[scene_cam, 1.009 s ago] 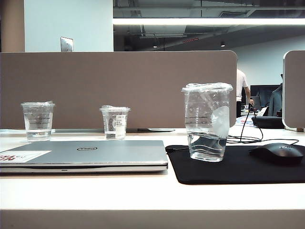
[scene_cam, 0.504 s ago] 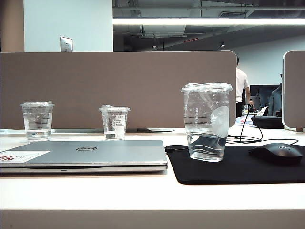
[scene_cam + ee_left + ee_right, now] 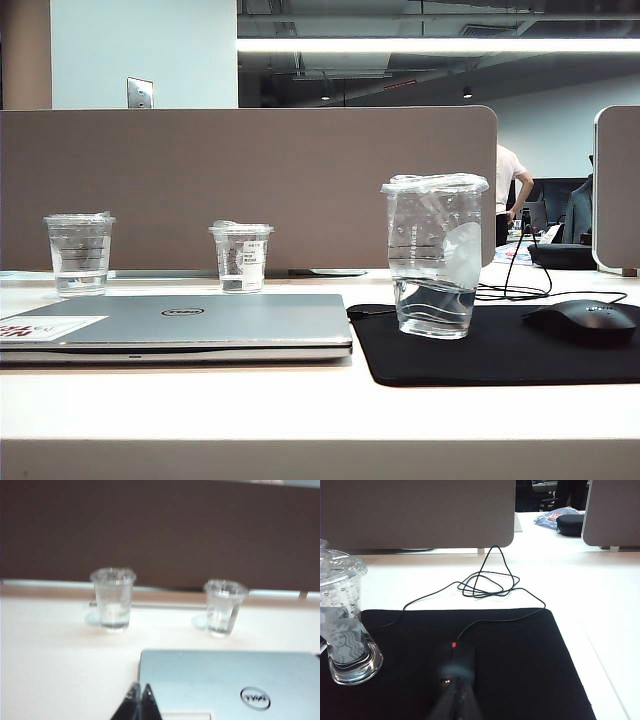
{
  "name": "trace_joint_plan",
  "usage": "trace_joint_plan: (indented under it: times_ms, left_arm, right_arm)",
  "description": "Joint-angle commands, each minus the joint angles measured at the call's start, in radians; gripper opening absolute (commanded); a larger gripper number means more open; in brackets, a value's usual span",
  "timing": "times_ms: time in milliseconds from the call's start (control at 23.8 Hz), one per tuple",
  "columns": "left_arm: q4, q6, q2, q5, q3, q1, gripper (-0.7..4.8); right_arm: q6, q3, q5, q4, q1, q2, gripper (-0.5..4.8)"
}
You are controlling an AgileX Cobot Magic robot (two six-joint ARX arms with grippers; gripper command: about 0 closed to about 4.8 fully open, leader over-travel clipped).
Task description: Pick up the coffee cup on the right and place it on the right side of the laptop.
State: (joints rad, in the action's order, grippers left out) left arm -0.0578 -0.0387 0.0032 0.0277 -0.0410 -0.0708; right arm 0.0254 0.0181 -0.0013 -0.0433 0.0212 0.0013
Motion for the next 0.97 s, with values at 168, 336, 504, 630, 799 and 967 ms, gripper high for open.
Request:
trace_joint_plan:
  times_ms: [168,336,504,630,799,967]
  left_arm:
    - [0.006,-0.015,0.0,-0.011,0.035,0.003,-0.05]
    - [0.004,-0.019,0.0,-0.003,0.035,0.003,-0.05]
    - [0.005,-0.019,0.0,-0.005,0.035,0.003,-0.05]
    - [0.005,-0.019,0.0,-0.005,0.035,0.003,-0.05]
    - [0.005,-0.019,0.0,-0.005,0.035,0.003,-0.05]
    - [0.005,-0.018,0.0,-0.005,0.035,0.003,-0.05]
  right_arm:
    - [-0.003,0.006,-0.001,0.018,0.0,-0.002,-0.08]
    - [-0.003,0.006,-0.001,0.018,0.0,-0.002,-0.08]
    - [-0.003,0.006,-0.001,0.018,0.0,-0.002,-0.08]
    - [-0.003,0.006,-0.001,0.017,0.0,-0.002,-0.08]
    - [-0.003,0.006,-0.001,0.018,0.0,-0.002,-0.08]
    - [-0.003,0.006,-0.001,0.018,0.0,-0.002,-0.08]
